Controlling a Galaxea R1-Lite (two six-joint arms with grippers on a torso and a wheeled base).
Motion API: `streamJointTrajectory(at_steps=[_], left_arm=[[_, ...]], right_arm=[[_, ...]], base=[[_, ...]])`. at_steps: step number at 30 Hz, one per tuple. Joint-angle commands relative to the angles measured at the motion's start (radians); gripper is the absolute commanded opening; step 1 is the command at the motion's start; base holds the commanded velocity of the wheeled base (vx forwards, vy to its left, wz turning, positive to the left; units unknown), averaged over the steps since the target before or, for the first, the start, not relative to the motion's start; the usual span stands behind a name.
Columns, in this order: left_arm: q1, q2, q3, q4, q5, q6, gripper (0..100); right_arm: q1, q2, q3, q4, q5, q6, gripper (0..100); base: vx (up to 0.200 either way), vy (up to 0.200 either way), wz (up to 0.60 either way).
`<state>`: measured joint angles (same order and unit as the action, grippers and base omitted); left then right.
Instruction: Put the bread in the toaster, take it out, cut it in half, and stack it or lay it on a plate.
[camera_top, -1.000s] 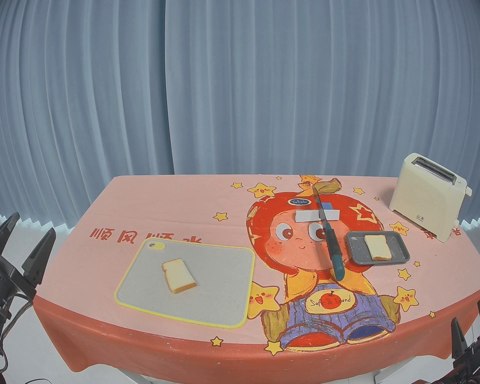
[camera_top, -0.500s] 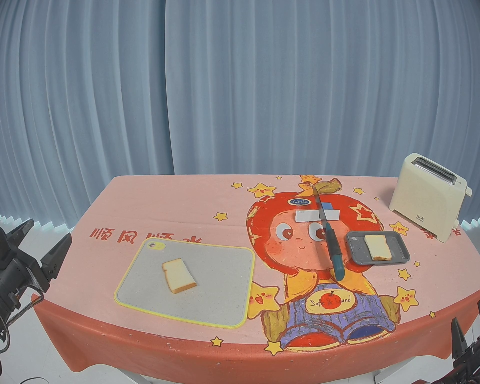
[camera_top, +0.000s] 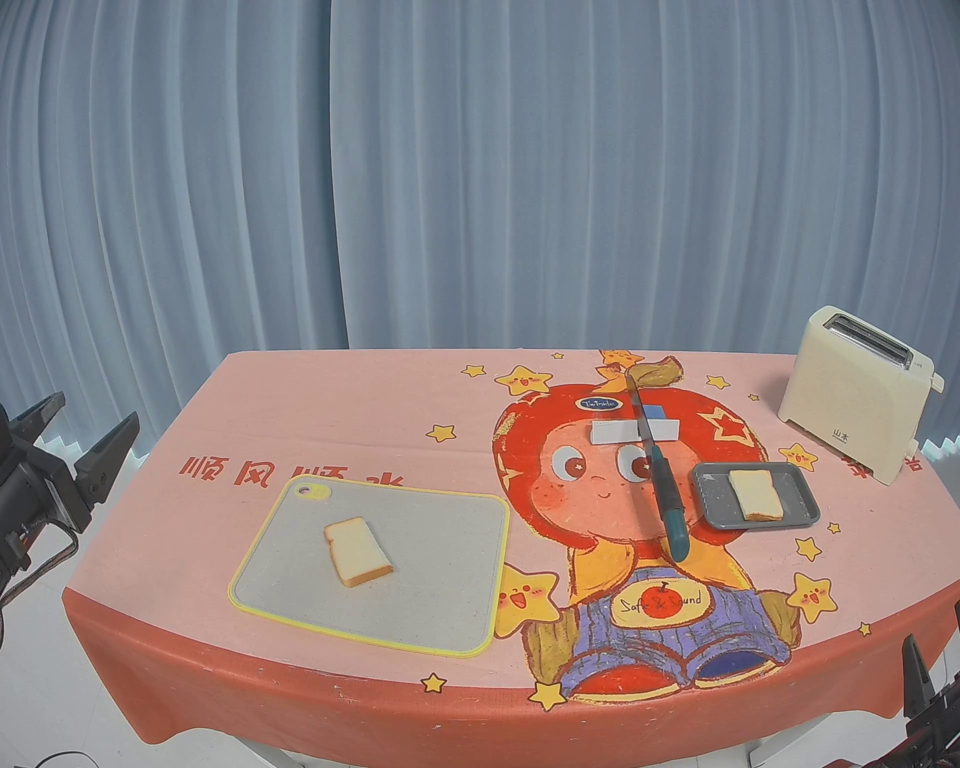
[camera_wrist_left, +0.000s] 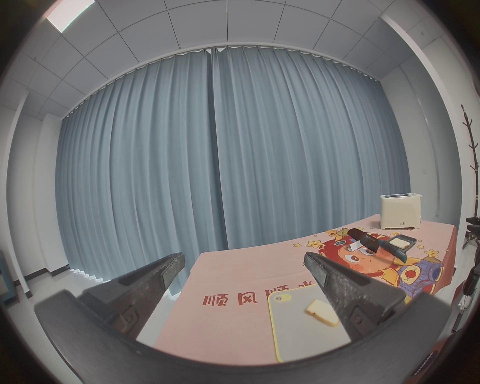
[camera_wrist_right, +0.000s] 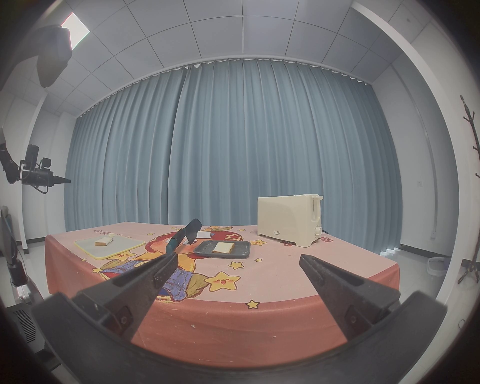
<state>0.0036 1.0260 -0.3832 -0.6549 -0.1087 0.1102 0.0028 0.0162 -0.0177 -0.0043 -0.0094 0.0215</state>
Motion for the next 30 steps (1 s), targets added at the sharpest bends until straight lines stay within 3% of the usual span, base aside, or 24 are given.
streamJointTrajectory(at_steps=[1,16,17,18,19,20,21,28,30], left_arm=[[-0.001,0.022,-0.017,0.0,-0.002,0.0,100],[-0.005,0.118,-0.094,0.004,-0.011,-0.014,100],[-0.007,0.125,-0.117,0.008,-0.014,-0.035,100],[-0.007,0.125,-0.117,0.006,-0.014,-0.037,100],[-0.007,0.125,-0.125,0.009,-0.016,-0.066,100],[-0.007,0.125,-0.125,0.009,-0.016,-0.066,100],[-0.007,0.123,-0.129,0.011,-0.016,-0.09,100],[-0.007,0.126,-0.132,0.015,-0.029,-0.101,100],[-0.007,0.146,-0.134,0.015,-0.029,-0.119,100]], right_arm=[[-0.001,-0.016,0.018,0.0,0.0,0.0,100],[0.0,-0.016,0.018,0.0,0.0,0.0,100],[0.0,-0.016,0.018,0.0,0.0,0.0,100],[0.0,-0.016,0.018,0.0,0.0,0.0,100],[0.0,-0.016,0.018,0.0,0.0,0.0,100],[0.0,-0.016,0.018,0.0,0.0,0.0,100],[0.0,-0.016,0.018,0.0,0.0,0.0,100],[0.0,-0.016,0.018,0.0,0.0,0.0,100],[0.0,-0.016,0.018,0.0,0.0,0.0,100]], base=[[0.0,0.0,0.0],[0.0,0.0,0.0],[0.0,0.0,0.0],[0.0,0.0,0.0],[0.0,0.0,0.0],[0.0,0.0,0.0],[0.0,0.0,0.0],[0.0,0.0,0.0],[0.0,0.0,0.0]])
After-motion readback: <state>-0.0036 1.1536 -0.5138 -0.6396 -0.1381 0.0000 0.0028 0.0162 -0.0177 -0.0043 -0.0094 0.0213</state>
